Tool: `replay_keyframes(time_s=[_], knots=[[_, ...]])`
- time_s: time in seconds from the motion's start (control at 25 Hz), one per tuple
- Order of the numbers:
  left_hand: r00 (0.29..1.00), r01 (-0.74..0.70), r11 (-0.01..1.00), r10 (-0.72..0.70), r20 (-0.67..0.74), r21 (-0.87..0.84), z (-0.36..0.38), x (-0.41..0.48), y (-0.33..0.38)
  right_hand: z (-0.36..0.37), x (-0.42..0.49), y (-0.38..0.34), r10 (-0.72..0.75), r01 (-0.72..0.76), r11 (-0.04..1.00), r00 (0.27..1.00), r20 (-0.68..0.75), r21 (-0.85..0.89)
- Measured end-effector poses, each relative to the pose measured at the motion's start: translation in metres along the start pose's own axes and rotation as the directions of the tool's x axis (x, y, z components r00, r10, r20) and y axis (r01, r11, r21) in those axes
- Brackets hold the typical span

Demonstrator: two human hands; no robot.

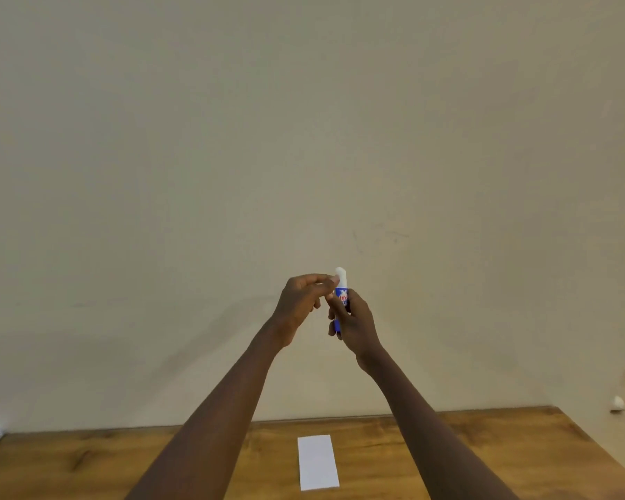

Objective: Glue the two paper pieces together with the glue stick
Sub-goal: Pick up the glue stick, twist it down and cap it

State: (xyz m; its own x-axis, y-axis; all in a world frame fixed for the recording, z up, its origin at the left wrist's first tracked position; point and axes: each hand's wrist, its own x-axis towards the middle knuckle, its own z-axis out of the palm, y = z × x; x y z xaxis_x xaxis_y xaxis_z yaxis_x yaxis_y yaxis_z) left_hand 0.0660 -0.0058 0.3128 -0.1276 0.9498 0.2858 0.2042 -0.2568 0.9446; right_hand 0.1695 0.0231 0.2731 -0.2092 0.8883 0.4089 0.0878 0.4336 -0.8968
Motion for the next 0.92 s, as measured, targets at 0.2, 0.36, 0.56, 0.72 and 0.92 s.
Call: replay_keyframes(time_s=[0.2,0.36,0.56,0.72,0.92], knots=[[0.994,-0.070,0.997,0.067,-0.087,-0.043,-0.014,-0.008,0.023,0.010,-0.003,-0.034,-0.136,0.132,0.990,0.988,0.069,0.051],[0.985,-0.167,0.954,0.149,-0.091,-0.248,-0.030,-0.005,0.054,0.003,-0.003,-0.059,0.019,-0.144,0.858,0.968,0.251,0.492],[0.978,-0.207,0.953,0.203,-0.038,-0.223,-0.037,0.001,0.084,0.008,0.002,-0.091,0.191,-0.361,0.627,0.930,0.313,0.691],[0.969,-0.243,0.957,0.232,-0.084,-0.159,-0.035,0.002,0.095,0.028,0.001,-0.101,0.119,-0.130,0.609,0.990,0.072,0.782],[0.937,-0.272,0.961,0.254,-0.241,-0.043,-0.026,0.001,0.097,0.039,-0.003,-0.098,-0.059,0.190,0.850,0.961,-0.270,0.491]])
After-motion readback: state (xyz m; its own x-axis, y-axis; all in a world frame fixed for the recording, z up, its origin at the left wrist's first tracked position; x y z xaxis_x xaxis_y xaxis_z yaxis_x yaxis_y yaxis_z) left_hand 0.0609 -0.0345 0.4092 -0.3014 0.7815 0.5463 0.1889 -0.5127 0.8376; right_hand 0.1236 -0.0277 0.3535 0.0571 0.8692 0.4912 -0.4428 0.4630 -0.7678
